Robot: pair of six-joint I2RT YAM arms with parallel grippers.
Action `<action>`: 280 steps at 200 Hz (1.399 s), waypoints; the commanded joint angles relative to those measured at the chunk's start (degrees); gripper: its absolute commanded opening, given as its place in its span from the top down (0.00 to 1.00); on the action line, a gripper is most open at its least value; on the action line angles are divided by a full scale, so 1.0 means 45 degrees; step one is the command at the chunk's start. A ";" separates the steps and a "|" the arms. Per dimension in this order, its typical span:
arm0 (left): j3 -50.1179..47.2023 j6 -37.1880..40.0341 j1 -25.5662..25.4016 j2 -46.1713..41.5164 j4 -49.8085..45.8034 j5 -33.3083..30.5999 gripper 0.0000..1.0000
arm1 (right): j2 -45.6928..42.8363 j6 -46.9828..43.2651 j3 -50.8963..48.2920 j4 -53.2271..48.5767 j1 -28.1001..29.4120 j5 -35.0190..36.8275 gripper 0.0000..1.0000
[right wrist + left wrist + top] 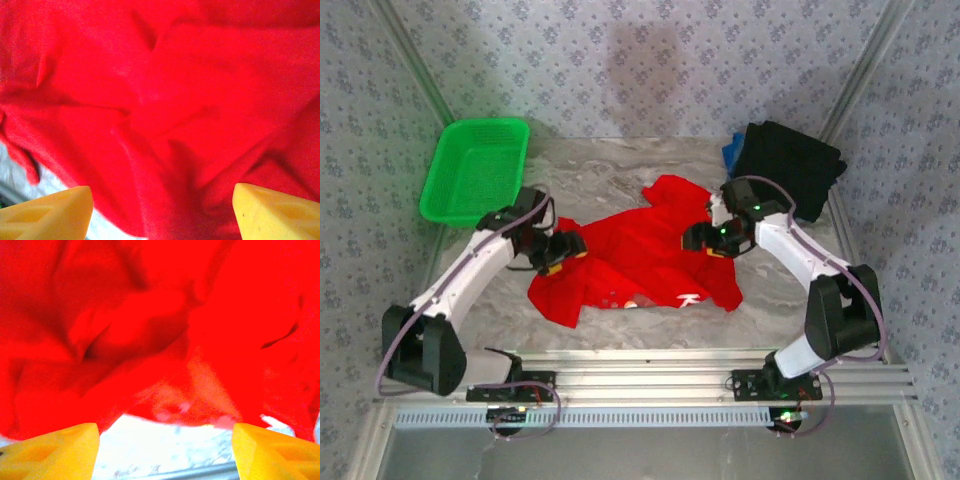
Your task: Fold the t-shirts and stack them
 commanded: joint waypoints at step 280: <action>0.2475 0.0144 -0.3197 -0.0432 -0.3557 -0.5857 1.00 | 0.0339 0.0037 -0.0642 0.0423 -0.1400 0.0191 0.16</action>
